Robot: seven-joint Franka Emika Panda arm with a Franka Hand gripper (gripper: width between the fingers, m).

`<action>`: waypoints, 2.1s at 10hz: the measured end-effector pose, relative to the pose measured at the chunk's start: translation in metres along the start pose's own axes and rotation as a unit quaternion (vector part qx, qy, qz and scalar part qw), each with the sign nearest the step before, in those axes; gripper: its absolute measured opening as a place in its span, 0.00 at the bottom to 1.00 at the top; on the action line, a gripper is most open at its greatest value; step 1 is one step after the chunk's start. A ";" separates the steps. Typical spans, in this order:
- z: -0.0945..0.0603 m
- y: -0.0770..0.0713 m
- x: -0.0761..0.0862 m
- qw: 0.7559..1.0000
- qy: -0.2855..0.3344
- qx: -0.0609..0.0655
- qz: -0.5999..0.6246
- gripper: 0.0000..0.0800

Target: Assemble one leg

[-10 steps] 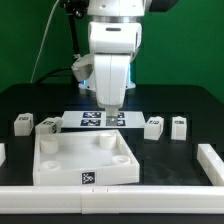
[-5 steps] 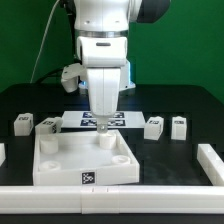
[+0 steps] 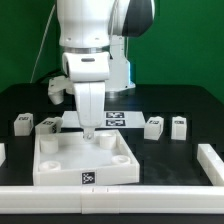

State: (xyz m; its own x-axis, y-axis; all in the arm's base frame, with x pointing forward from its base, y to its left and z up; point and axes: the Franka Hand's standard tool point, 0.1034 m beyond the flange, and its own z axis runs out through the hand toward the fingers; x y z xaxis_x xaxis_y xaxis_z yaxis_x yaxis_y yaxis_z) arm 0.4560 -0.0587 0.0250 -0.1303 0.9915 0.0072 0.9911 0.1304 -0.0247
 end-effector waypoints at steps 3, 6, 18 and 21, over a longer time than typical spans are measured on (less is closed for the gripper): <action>0.013 -0.009 -0.004 1.000 0.005 0.009 0.009 0.81; 0.012 -0.007 -0.003 1.000 0.004 0.007 0.021 0.69; 0.012 -0.006 -0.003 1.000 0.004 0.006 0.026 0.07; 0.012 0.007 0.044 0.997 0.011 0.003 0.077 0.07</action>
Offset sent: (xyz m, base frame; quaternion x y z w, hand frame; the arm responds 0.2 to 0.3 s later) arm 0.0068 0.0083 -0.0061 -0.0293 0.0107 0.0019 0.9995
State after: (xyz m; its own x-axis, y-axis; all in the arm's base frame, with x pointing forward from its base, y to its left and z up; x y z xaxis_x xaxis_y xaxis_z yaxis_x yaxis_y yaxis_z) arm 0.4566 -0.0145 0.0128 0.0236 0.9994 0.0242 0.9992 -0.0228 -0.0331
